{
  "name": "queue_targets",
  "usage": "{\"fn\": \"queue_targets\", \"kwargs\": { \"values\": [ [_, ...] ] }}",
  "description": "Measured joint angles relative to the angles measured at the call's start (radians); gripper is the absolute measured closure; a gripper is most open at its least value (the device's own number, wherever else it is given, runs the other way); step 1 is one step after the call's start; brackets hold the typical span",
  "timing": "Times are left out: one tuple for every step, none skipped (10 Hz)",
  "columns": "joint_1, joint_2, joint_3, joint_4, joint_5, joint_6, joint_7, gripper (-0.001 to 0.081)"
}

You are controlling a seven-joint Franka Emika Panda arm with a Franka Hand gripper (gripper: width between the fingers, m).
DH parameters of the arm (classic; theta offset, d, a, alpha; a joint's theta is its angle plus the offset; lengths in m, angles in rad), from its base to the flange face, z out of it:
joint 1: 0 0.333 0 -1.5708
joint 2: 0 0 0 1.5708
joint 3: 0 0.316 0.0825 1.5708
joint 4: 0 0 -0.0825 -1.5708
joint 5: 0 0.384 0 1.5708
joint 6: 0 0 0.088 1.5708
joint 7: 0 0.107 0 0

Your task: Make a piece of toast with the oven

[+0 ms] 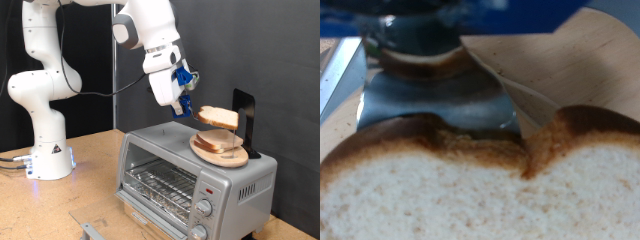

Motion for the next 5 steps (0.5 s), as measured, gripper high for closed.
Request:
{"fn": "queue_targets", "kwargs": {
  "values": [
    [0.000,-0.012,-0.001,-0.005,0.009,0.000,-0.008,0.0385],
    [0.000,-0.025,-0.004,-0.011,0.021,-0.001,-0.015,0.0385],
    [0.000,-0.037,-0.009,-0.016,0.030,-0.004,-0.022,0.0387],
    [0.000,-0.051,-0.015,-0.020,0.035,-0.020,-0.029,0.0387],
    [0.000,-0.063,-0.023,-0.020,0.036,-0.073,-0.034,0.0388]
  ]
}}
